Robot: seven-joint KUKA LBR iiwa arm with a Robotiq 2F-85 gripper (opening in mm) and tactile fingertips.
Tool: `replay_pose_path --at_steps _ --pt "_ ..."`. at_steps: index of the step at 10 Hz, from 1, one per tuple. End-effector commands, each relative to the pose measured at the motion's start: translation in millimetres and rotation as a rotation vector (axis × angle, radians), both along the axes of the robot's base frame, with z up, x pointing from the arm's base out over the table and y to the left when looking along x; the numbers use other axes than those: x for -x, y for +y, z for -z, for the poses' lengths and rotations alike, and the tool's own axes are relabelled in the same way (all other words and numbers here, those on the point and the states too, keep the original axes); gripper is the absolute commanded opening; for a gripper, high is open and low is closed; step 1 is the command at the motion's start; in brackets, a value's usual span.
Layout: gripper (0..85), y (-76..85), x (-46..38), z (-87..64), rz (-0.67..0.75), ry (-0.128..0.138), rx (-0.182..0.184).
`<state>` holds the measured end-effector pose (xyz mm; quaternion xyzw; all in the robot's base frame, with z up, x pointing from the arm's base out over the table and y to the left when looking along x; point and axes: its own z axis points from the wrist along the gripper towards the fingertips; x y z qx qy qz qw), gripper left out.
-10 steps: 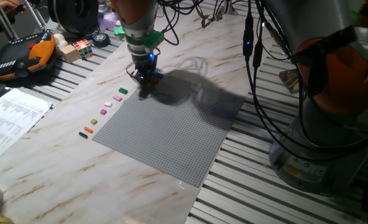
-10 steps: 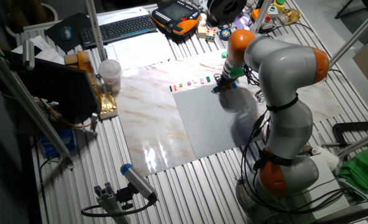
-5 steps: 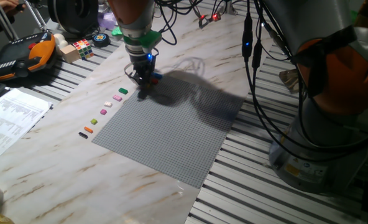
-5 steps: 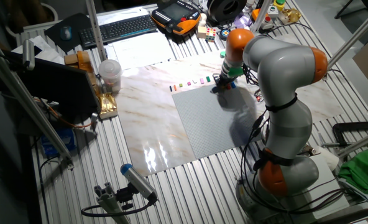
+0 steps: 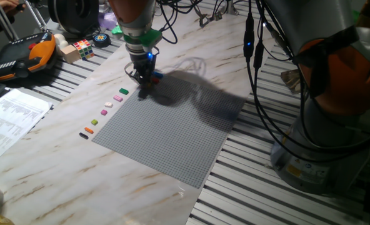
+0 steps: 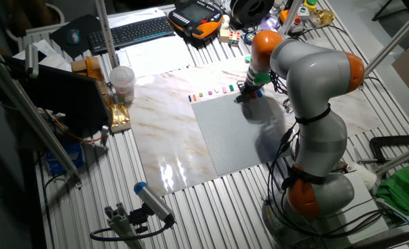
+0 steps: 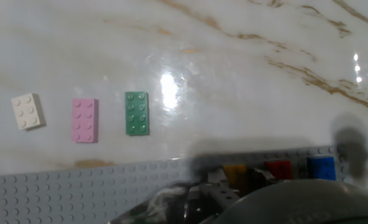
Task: Build with small Lego blocks
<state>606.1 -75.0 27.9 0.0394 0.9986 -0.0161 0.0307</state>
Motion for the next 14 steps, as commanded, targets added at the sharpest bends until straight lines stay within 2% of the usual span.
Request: replay_pose_path --at_steps 1,3,5,7,9,14 --pt "28.7 0.2 0.0 0.2 0.001 -0.002 0.0" --pt "32.0 0.5 -0.1 -0.8 0.002 -0.002 0.0" --pt "32.3 1.9 -1.5 -8.5 0.002 -0.002 0.006" --pt "31.7 8.0 -6.9 -18.2 -0.005 0.001 0.011" --pt "31.3 18.5 -11.0 -23.2 -0.004 -0.009 0.011" --pt "31.3 45.9 -30.7 -17.6 0.024 -0.038 -0.003"
